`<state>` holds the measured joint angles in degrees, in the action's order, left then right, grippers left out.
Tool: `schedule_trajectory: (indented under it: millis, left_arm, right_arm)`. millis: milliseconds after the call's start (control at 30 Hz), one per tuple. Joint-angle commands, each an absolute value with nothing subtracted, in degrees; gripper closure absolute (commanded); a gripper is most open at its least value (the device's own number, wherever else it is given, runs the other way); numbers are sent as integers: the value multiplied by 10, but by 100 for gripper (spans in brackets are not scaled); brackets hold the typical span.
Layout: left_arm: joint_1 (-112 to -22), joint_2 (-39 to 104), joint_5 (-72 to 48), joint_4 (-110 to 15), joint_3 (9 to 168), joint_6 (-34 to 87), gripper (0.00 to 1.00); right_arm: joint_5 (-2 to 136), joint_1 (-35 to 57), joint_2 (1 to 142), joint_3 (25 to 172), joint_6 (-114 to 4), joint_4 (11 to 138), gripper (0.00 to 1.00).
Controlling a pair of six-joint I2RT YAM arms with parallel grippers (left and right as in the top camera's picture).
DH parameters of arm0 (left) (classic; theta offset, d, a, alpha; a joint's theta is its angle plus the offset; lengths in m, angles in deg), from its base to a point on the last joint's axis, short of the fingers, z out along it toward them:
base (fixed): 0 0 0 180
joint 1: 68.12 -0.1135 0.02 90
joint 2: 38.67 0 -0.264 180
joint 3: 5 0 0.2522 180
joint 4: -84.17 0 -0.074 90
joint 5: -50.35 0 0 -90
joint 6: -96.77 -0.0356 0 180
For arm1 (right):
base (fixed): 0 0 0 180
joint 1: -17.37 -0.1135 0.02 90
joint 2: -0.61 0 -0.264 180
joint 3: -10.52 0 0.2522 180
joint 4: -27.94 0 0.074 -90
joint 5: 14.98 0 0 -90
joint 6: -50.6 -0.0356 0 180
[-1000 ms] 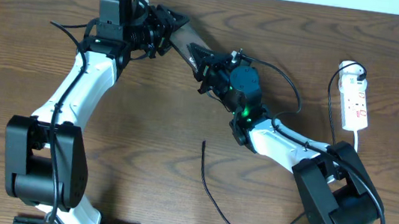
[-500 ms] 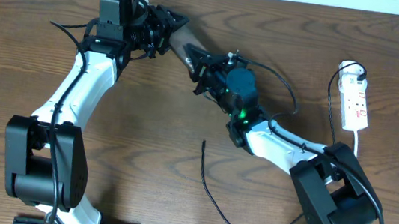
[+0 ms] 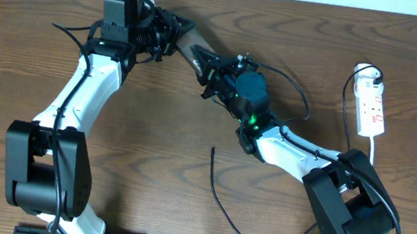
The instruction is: Plug charger to phone and switch on socket
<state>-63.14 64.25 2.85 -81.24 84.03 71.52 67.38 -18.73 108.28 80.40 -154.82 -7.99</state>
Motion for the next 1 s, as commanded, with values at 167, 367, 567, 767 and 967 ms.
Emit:
schedule_trajectory:
  millis: [167, 367, 567, 767, 967]
  left_arm:
    - [-631, 646, 23, -817, 838, 713, 78]
    - [-631, 646, 22, -817, 838, 711, 81]
    - [-631, 646, 22, -817, 838, 709, 92]
    - [-631, 646, 21, -817, 838, 709, 92]
    - [-631, 646, 21, -817, 838, 709, 93]
  right_arm:
    - [673, -195, 1081, 813, -1558, -84, 98]
    - [670, -195, 1081, 813, -1562, -84, 98]
    - [669, -195, 1081, 813, -1562, -84, 98]
    - [667, -195, 1081, 813, -1562, -84, 98]
    - [667, -195, 1081, 813, -1562, -84, 99]
